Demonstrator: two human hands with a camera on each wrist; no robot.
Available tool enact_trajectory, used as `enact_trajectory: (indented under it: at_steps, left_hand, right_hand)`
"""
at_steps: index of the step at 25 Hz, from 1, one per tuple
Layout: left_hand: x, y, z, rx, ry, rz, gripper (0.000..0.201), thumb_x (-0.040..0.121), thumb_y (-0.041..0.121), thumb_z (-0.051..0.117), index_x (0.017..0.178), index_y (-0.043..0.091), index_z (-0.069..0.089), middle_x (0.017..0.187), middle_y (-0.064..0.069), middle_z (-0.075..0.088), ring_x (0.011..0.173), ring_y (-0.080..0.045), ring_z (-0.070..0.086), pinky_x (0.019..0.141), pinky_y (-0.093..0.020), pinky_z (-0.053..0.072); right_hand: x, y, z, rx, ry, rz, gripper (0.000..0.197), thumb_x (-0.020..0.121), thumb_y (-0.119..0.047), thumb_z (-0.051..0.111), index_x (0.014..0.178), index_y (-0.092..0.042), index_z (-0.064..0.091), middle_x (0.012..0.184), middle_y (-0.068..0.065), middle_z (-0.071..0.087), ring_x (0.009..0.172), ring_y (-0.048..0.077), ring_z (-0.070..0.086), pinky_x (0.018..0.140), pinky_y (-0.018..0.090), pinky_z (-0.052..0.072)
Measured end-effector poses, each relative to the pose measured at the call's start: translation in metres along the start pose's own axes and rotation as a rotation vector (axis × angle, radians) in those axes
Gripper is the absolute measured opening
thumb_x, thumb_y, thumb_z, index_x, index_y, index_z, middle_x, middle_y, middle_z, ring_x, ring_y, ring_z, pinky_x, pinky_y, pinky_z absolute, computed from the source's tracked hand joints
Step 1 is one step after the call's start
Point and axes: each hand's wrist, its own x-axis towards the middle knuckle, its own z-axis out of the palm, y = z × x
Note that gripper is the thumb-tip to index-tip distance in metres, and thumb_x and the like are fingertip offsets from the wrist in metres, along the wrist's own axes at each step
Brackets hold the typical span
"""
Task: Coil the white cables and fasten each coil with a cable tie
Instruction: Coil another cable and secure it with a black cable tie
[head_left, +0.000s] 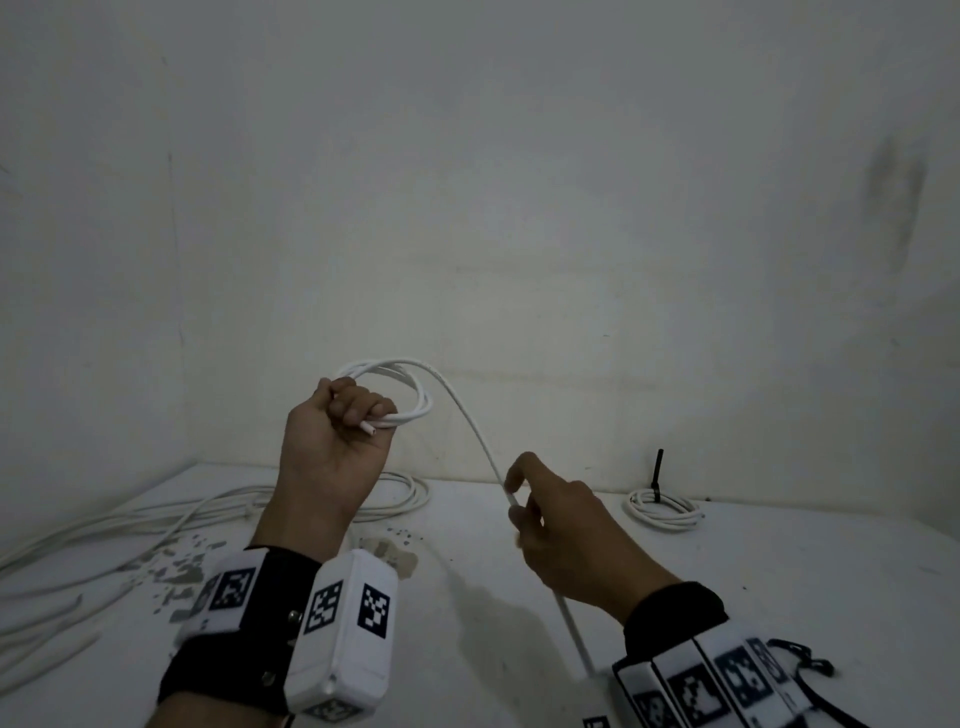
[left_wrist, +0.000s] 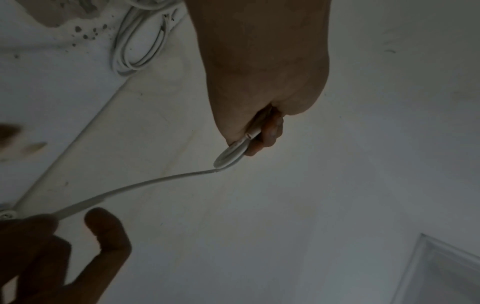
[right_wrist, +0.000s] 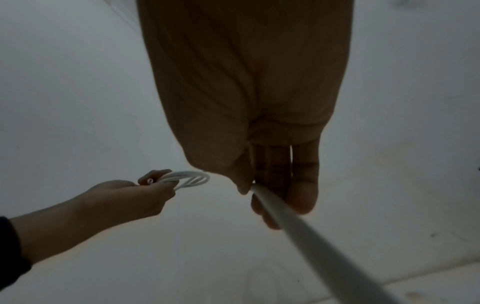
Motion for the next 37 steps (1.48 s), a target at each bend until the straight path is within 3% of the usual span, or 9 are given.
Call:
enact_trajectory:
  at_steps: [3,7,12,21,24,28,31,34,37]
  left_hand:
    - [-0.003,-0.006,0.005,-0.003,0.007,0.019,0.046,0.106,0.025,0.030,0.062,0.016,0.040,0.054,0.007,0.029,0.044,-0.009,0.030,0.063,-0.023,0.033]
    - [-0.006,-0.014,0.009,-0.009,0.003,0.002,0.045,0.106,0.024,0.030,0.064,0.016,0.040,0.055,0.007,0.033,0.044,-0.009,0.035,0.069,-0.024,0.039]
    - [-0.009,-0.025,0.010,0.011,-0.013,-0.050,0.048,0.106,0.026,0.032,0.063,0.012,0.047,0.056,0.004,0.048,0.052,-0.010,0.053,0.089,-0.033,0.046]
    - [-0.011,-0.042,0.005,0.165,0.057,-0.058,0.037,0.105,0.027,0.036,0.077,0.011,0.053,0.071,-0.002,0.062,0.069,-0.015,0.069,0.100,-0.040,0.045]
    - [-0.015,-0.054,0.009,0.348,0.016,-0.153,0.033,0.104,0.033,0.038,0.084,0.011,0.053,0.078,-0.003,0.060,0.076,-0.018,0.068,0.086,-0.039,0.052]
    - [-0.031,-0.067,0.018,0.742,-0.069,-0.292,0.037,0.103,0.040,0.039,0.110,0.008,0.057,0.082,-0.010,0.058,0.074,-0.020,0.059,0.064,-0.032,0.051]
    - [-0.043,-0.073,0.024,1.026,-0.211,-0.311,0.044,0.103,0.039,0.038,0.102,0.002,0.061,0.075,-0.007,0.066,0.069,-0.015,0.064,0.065,-0.029,0.054]
    - [-0.047,-0.077,0.027,1.196,-0.304,-0.287,0.039,0.104,0.034,0.037,0.099,0.009,0.067,0.086,-0.012,0.071,0.075,-0.021,0.065,0.077,-0.042,0.054]
    - [-0.045,-0.079,0.024,1.316,-0.328,-0.294,0.043,0.104,0.037,0.036,0.094,0.006,0.065,0.062,-0.001,0.058,0.052,-0.013,0.048,0.053,-0.031,0.043]
  right_hand:
    - [-0.001,-0.004,-0.004,-0.062,-0.062,-0.066,0.012,0.098,-0.017,0.046,0.106,-0.026,0.047,0.090,0.004,0.066,0.078,0.023,0.062,0.075,0.040,0.056]
    - [-0.004,-0.003,-0.008,-0.134,-0.312,-0.040,0.036,0.091,-0.014,0.059,0.119,-0.033,0.049,0.117,-0.007,0.063,0.102,0.013,0.058,0.086,0.027,0.051]
    - [0.000,-0.008,-0.010,-0.157,-0.039,-0.172,0.034,0.078,-0.051,0.077,0.103,-0.031,0.066,0.102,-0.010,0.057,0.089,0.010,0.057,0.071,0.023,0.046]
    - [-0.010,-0.030,-0.033,0.291,0.093,-0.242,0.011,0.093,-0.025,0.069,0.089,-0.015,0.072,0.078,0.000,0.076,0.070,0.005,0.073,0.063,0.021,0.059]
    - [-0.010,-0.041,-0.031,0.318,0.146,-0.323,0.008,0.094,-0.015,0.067,0.087,-0.013,0.071,0.076,-0.003,0.075,0.068,0.008,0.072,0.058,0.020,0.057]
    - [-0.005,-0.037,-0.028,0.430,0.197,-0.307,0.008,0.091,-0.013,0.069,0.085,-0.009,0.068,0.076,0.005,0.074,0.072,0.023,0.073,0.070,0.046,0.061]
    - [-0.002,-0.028,-0.028,0.575,0.210,-0.240,0.011,0.090,-0.014,0.071,0.082,-0.010,0.065,0.075,0.015,0.074,0.071,0.034,0.073,0.069,0.055,0.060]
    - [-0.002,-0.023,-0.034,0.605,0.254,-0.196,0.010,0.087,-0.010,0.075,0.079,-0.007,0.068,0.074,0.012,0.074,0.067,0.029,0.074,0.067,0.051,0.061]
    - [-0.002,-0.019,-0.041,0.493,0.378,-0.141,0.008,0.082,-0.015,0.080,0.077,-0.013,0.075,0.070,0.005,0.074,0.061,0.020,0.073,0.059,0.040,0.062]
